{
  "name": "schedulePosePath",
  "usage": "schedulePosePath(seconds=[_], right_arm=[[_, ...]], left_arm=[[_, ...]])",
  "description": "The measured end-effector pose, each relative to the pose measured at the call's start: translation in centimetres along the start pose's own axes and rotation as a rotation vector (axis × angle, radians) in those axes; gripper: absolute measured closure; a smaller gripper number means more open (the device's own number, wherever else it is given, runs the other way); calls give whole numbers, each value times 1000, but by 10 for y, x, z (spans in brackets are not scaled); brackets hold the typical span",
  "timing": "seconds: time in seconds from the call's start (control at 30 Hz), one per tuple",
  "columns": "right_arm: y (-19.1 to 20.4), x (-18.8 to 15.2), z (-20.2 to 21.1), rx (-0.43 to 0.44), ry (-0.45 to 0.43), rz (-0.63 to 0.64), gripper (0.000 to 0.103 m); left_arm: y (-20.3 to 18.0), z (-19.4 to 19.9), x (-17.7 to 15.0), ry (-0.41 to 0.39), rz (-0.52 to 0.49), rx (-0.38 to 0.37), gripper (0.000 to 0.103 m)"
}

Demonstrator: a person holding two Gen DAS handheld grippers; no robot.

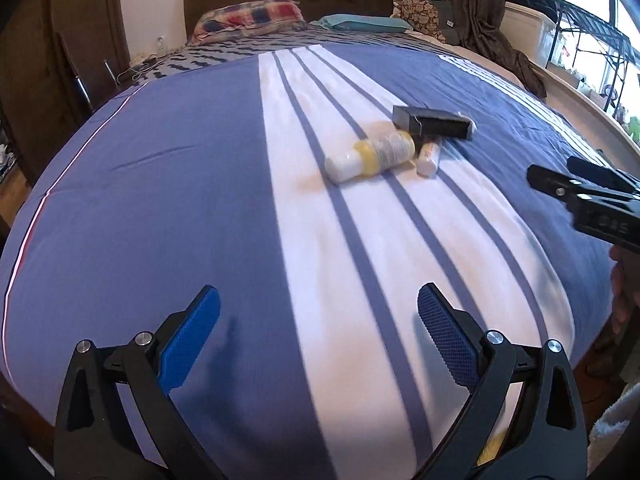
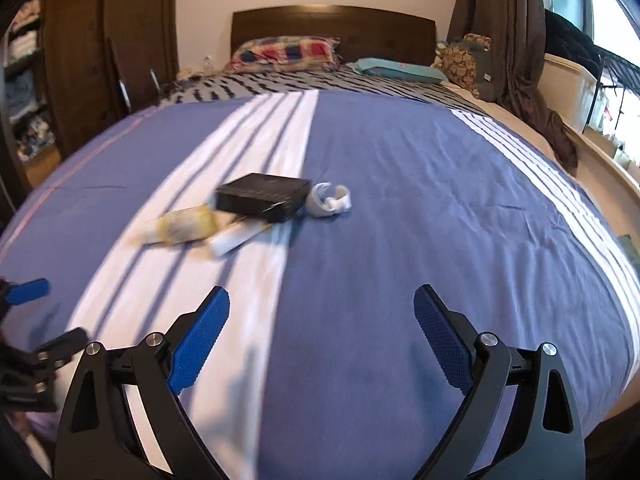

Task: Collect trash
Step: 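Raise both grippers back over the bed toward the lotion bottle and cloth, then grasp the yellow-capped lotion bottle with the left gripper while the right grasps the white cloth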

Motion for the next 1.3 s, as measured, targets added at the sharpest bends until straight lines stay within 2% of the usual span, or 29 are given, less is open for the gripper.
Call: schedulePosePath(seconds=[0.07,0.13,0.3,0.47,0.73,0.77,0.83,0.87,0.9,0.93,1.0,1.03,1.13,1.3], right_arm=[[-3,6,-21,-22,33,-3,10],[-6,11,-38,-28,61,-13,14],[-3,26,-68,4,128,-31,15],[4,40,-88,-10,148,-23,15],[12,61,-114,-5,163,-21,16],[13,62,-116,-3,163,-18,19],[17,62,-117,9,157,-7,45],[18,62,-115,9,147,0,52],[18,62,-112,6,138,2,71],[18,62,-111,9,135,-2,77],[16,58,-107,27,140,-12,78],[15,56,-105,32,141,-13,78],[12,48,-91,53,138,-11,78],[16,20,-54,98,122,24,78]], left_arm=[[2,-13,12,5,-1,4,9],[5,-25,22,12,5,4,9],[8,-57,49,29,4,-1,10],[0,-85,69,55,-39,-9,10],[-6,-108,93,68,-49,-45,10],[-7,-111,95,71,-52,-52,15],[-9,-114,97,73,-53,-68,28],[-10,-114,97,71,-54,-69,37],[-11,-113,97,67,-57,-72,45],[-11,-112,96,63,-59,-76,50],[-10,-109,94,58,-54,-73,68],[-8,-107,92,57,-49,-75,70],[-6,-99,84,55,-39,-92,70],[-7,-76,61,48,-48,-78,71]])
Point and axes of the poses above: each gripper's, at about its wrist camera, not at the fingertips, and z roughly against the way its jaws point, y to its left, x to its top, the point moved 4 cm from there along -z, roughly the way its jaws point, and after that the axes turned 12 degrees about -x, right-handed, at the moved point
